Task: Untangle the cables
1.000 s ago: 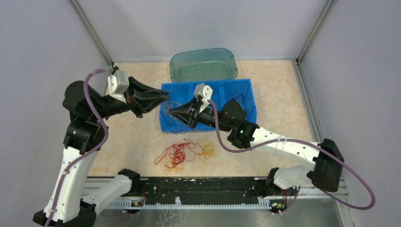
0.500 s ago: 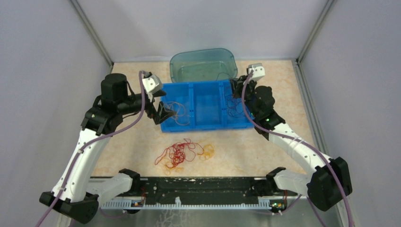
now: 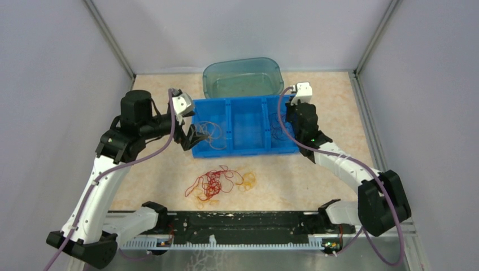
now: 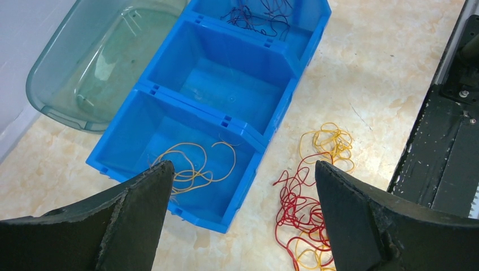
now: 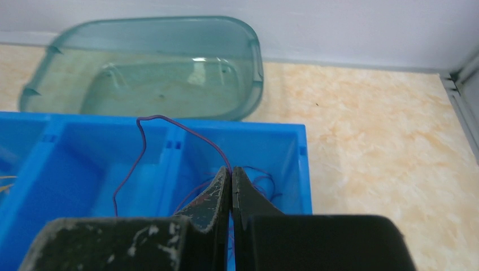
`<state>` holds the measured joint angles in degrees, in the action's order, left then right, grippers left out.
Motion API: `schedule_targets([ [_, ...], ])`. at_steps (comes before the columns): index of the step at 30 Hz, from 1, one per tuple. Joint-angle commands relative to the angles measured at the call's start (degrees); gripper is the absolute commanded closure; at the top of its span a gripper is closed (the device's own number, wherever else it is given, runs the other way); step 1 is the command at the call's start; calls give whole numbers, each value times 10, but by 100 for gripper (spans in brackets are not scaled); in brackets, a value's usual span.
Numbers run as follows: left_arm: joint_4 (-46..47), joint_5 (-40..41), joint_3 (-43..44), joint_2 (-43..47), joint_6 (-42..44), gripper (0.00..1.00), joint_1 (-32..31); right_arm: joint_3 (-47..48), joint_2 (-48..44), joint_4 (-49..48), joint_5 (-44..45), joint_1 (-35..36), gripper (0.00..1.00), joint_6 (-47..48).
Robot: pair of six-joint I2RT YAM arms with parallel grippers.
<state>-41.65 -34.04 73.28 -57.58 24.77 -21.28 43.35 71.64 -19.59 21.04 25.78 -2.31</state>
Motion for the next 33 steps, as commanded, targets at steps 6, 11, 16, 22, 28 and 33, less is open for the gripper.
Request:
schedule_targets([
  [6, -9, 2, -4, 10, 11, 0, -1, 46, 39, 55, 66, -6, 60, 0],
  [11, -6, 5, -10, 12, 12, 0, -1, 69, 10, 77, 33, -6, 48, -10],
  [16, 3, 6, -13, 13, 10, 0, -1, 64, -41, 86, -49, 51, 47, -17],
  [22, 16, 13, -33, 20, 15, 0, -1, -6, -80, 106, -36, 221, 45, -37],
  [28, 20, 9, -47, 26, 27, 0, -1, -81, -40, 79, -68, 303, 47, -97],
  [33, 13, 2, -54, 38, 37, 0, -1, -133, -9, 37, -102, 314, 52, -124],
])
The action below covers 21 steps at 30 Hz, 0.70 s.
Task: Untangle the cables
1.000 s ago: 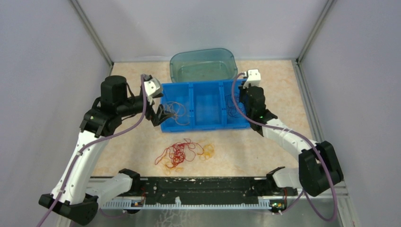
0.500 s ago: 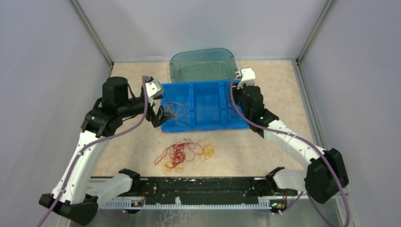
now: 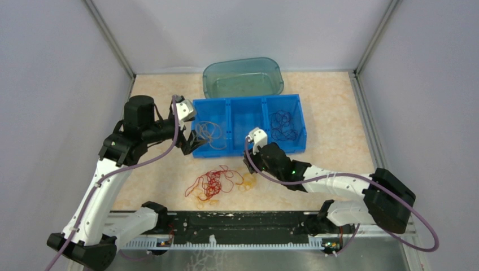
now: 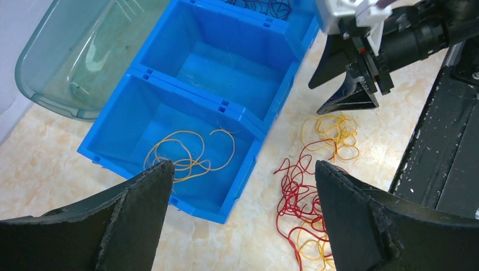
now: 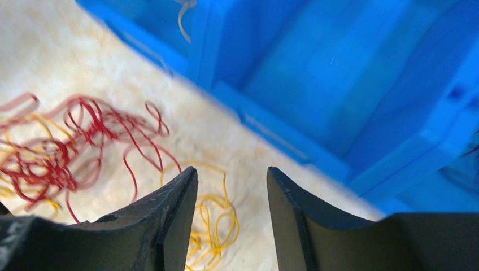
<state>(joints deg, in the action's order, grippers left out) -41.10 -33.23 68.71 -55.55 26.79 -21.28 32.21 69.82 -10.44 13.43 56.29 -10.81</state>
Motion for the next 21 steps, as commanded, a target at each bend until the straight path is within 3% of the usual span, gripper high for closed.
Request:
schedule_targets([
  [1, 7, -8, -9, 20, 19, 0, -1, -33, 14, -63, -30, 8, 53, -44],
  [11, 2, -22, -9, 18, 26, 1, 0, -67, 95, -111, -40, 17, 61, -77],
  [17, -6, -26, -5, 18, 38, 3, -1, -65, 61, -100, 0, 19, 94, -74],
  [21, -8, -42, -8, 18, 37, 7, -1, -42, -29, -75, 1, 19, 100, -52],
])
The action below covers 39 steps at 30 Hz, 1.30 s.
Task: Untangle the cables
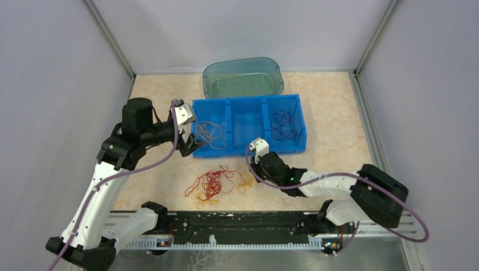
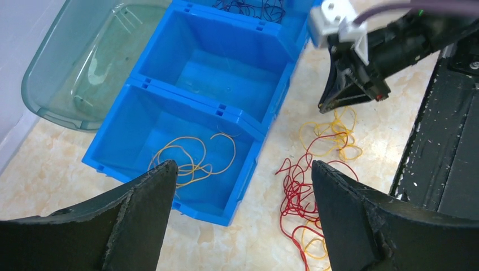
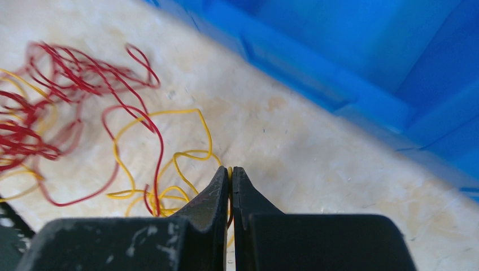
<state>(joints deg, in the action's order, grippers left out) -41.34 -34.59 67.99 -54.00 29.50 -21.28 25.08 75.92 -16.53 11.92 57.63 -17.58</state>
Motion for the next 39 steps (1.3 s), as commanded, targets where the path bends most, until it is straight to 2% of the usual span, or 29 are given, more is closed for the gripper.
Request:
schedule_targets([
  [1, -6, -36, -3, 3, 8, 8, -1, 36, -113, -13, 7, 6, 100, 24],
  [5, 1, -72, -19, 9, -5, 12, -1, 69, -183, -14, -47, 6, 100, 46],
  [10, 3, -124, -44, 16, -19, 16, -2, 103, -212, -34, -119, 6, 100, 52],
  [19, 25, -212, -71, 35, -25, 14, -2, 173, -167, -107, -174, 6, 100, 4],
  [26, 69, -212, -117, 54, -6, 6, -14, 225, -124, -160, -229, 7, 100, -34],
  [29, 84, -219, -126, 49, -16, 6, -22, 237, -114, -173, -231, 12, 100, -42],
  [32, 151, -172, -153, 56, -50, 9, -37, 245, -110, -189, -238, 15, 100, -57],
  [36, 178, -144, -167, 56, -46, 13, -51, 252, -112, -202, -245, 16, 100, -69],
  [39, 166, -158, -162, 46, -42, 28, -54, 252, -115, -213, -252, 17, 100, -75],
])
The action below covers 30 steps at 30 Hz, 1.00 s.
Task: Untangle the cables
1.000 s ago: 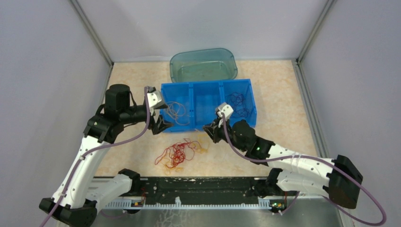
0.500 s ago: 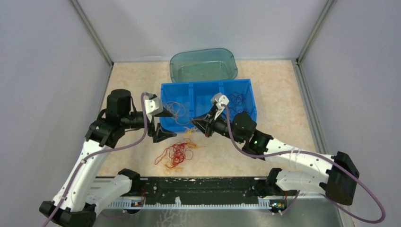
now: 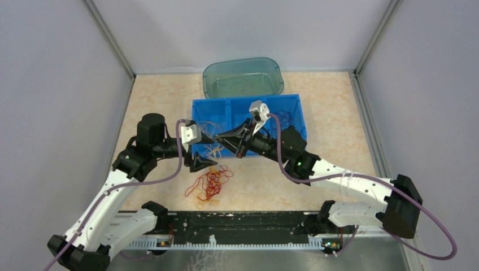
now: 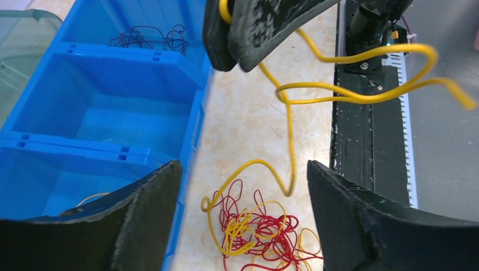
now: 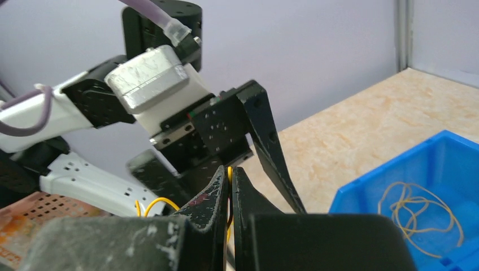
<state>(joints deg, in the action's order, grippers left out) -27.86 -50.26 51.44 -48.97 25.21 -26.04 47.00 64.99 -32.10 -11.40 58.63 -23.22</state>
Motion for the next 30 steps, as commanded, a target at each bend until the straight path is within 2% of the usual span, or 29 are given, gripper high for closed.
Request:
schedule_targets([
  [1, 23, -8, 7, -11, 2, 36, -7, 33, -7, -58, -20, 7, 100, -19],
  [3, 8, -20, 18, -19, 0, 58, -8, 34, -10, -58, -21, 7, 100, -19],
  [4, 7, -25, 23, -21, -7, 77, -8, 32, -9, -58, -22, 7, 100, -21],
  [5, 7, -27, 31, -21, -14, 89, -9, 31, -8, -58, -25, 7, 97, -25],
  [6, 10, -30, 40, -20, -23, 98, -9, 30, -5, -58, -30, 7, 87, -29],
  [8, 15, -33, 61, -21, -39, 100, -10, 22, -6, -58, -36, 7, 65, -30],
  [9, 12, -33, 76, -23, -46, 100, -9, 14, -10, -60, -31, 7, 58, -29],
  [14, -2, -40, 140, -25, -67, 100, -9, -44, -70, -39, 30, 5, 27, 0],
  [16, -4, -41, 151, -22, -74, 100, -10, -66, -96, -18, 46, 0, 19, 19],
  [19, -12, -39, 164, -20, -78, 100, -10, -92, -118, 1, 9, -18, 15, 30],
  [22, -12, -39, 173, -18, -85, 100, -10, -111, -107, -24, -53, -22, 13, 51],
  [28, -2, -37, 191, -25, -112, 100, -11, -71, 4, -79, -69, -3, 14, 71],
  [30, -1, -34, 201, -29, -121, 100, -10, -48, 46, -87, -59, -3, 20, 69],
])
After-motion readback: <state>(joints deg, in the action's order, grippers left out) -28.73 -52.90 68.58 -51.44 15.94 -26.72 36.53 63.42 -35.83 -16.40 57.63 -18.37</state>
